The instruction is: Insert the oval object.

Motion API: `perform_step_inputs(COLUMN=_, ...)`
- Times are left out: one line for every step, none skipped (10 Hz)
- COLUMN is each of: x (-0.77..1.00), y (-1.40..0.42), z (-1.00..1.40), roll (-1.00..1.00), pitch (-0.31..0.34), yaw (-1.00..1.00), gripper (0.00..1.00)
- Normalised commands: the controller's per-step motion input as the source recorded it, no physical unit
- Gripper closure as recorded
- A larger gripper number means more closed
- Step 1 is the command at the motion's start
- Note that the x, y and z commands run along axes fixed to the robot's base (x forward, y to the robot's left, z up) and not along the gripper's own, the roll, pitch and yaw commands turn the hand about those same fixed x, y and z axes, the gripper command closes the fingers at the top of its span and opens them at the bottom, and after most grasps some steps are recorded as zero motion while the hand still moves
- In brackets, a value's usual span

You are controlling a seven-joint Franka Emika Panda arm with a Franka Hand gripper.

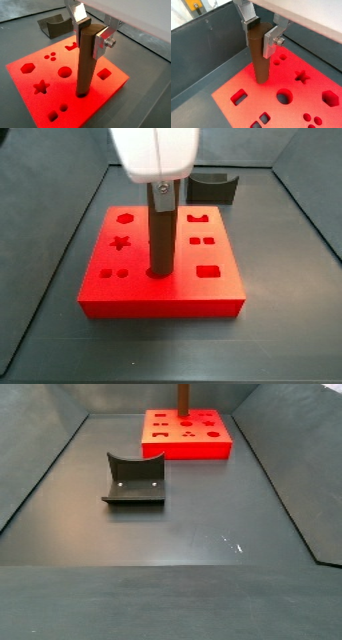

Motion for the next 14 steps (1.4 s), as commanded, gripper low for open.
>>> perform_step_inputs(x=-0.02, y=0.0, z=-0.07, roll=0.0, pitch=0.0, yaw=0.0, gripper=1.0)
perform_step_inputs(x=-0.14, y=-0.16, z=0.0, roll=0.06, pitch=0.0, yaw=0.0, gripper=1.0)
perform_step_inputs(x=-0.11, y=-0.27, z=0.0, roll=0.18, pitch=0.0, yaw=0.08, gripper=1.0)
perform_step_inputs(x=0.0, y=0.0, z=-0.05, roll=0.05, pitch=0.0, yaw=0.05, gripper=1.0)
perform_step_inputs(x=0.0, y=0.13, z=-0.12, roll=0.0, pitch=0.0, yaw=0.13, gripper=1.0)
perform_step_inputs(x=0.03, y=0.2, z=-0.17, roll=0.0, pitch=0.0, yaw=0.23, gripper=1.0)
perform_step_inputs(x=0.0, y=0.01, z=-0.09, roll=0.01, pitch=0.0, yaw=0.19, gripper=1.0)
perform_step_inputs(x=0.0, y=0.01, z=-0.1, roll=0.0, pitch=0.0, yaw=0.2, gripper=1.0)
perform_step_inputs(x=0.0, y=0.0, z=-0.07, roll=0.05, pitch=-0.006, yaw=0.35, gripper=1.0)
perform_step_inputs(x=0.0, y=0.0, z=-0.07, roll=0.1, pitch=-0.01, yaw=0.39, gripper=1.0)
perform_step_inputs(x=0.0, y=0.0, z=-0.02, roll=0.03, pitch=0.0, yaw=0.14, gripper=1.0)
perform_step_inputs(x=0.0, y=-0.01, z=-0.03, roll=0.01, pitch=0.0, yaw=0.0, gripper=1.0)
perform_step_inputs(x=-0.23, y=-0.15, z=0.0, roll=0.07, pitch=0.0, yaw=0.0, gripper=1.0)
perform_step_inputs(x=-0.17, y=-0.14, z=0.0, roll=0.06, pitch=0.0, yaw=0.0, gripper=1.0)
